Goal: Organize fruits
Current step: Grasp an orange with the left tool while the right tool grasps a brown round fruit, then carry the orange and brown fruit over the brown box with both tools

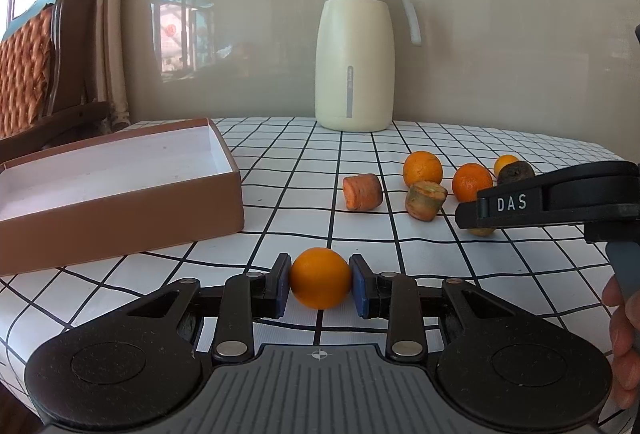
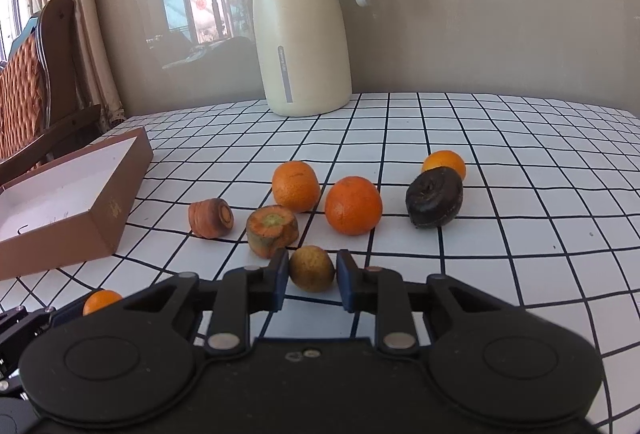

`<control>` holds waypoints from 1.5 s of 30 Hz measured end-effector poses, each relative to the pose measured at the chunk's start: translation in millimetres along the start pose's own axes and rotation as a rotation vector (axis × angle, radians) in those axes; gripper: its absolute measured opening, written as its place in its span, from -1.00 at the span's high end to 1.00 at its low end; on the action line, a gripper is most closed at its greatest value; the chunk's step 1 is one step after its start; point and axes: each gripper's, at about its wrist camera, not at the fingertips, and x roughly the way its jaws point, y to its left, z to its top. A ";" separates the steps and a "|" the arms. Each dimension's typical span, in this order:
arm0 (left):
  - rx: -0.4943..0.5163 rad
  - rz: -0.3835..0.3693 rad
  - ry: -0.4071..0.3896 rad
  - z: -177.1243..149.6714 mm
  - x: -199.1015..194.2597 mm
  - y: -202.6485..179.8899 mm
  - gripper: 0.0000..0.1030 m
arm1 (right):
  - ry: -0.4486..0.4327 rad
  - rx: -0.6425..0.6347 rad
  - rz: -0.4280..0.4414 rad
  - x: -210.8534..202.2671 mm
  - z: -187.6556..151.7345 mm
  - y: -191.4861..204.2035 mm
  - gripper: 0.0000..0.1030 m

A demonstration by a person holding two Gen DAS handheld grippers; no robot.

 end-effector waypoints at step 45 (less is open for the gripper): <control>-0.007 -0.008 0.012 9.2 -8.0 3.3 0.47 | -0.047 -0.031 0.001 -95.3 -26.8 11.2 0.67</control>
